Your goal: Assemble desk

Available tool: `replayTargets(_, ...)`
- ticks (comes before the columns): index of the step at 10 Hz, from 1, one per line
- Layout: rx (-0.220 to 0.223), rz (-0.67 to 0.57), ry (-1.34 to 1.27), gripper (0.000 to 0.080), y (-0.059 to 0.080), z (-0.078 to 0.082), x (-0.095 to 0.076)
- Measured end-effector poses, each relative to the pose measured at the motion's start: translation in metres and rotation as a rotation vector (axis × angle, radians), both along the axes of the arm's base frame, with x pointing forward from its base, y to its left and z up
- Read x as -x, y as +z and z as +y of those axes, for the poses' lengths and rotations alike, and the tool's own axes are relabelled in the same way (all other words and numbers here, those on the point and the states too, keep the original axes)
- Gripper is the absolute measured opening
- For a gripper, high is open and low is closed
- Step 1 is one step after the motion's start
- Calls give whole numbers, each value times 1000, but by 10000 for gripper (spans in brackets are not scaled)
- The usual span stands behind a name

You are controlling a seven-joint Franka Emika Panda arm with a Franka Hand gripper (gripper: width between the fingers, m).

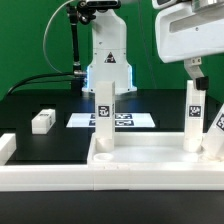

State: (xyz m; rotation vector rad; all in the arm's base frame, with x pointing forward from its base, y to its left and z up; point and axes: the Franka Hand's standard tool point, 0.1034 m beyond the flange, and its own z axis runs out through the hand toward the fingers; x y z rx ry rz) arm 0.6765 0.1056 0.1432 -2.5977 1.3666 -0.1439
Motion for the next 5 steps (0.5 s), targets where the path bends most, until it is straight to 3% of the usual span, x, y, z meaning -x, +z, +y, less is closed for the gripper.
replayTargets(2, 79, -16, 215, 649, 0, 0, 0)
replayTargets(4, 221, -43, 613, 649, -1, 28, -3)
replayTargets(5, 241, -26, 747, 649, -3, 39, 0)
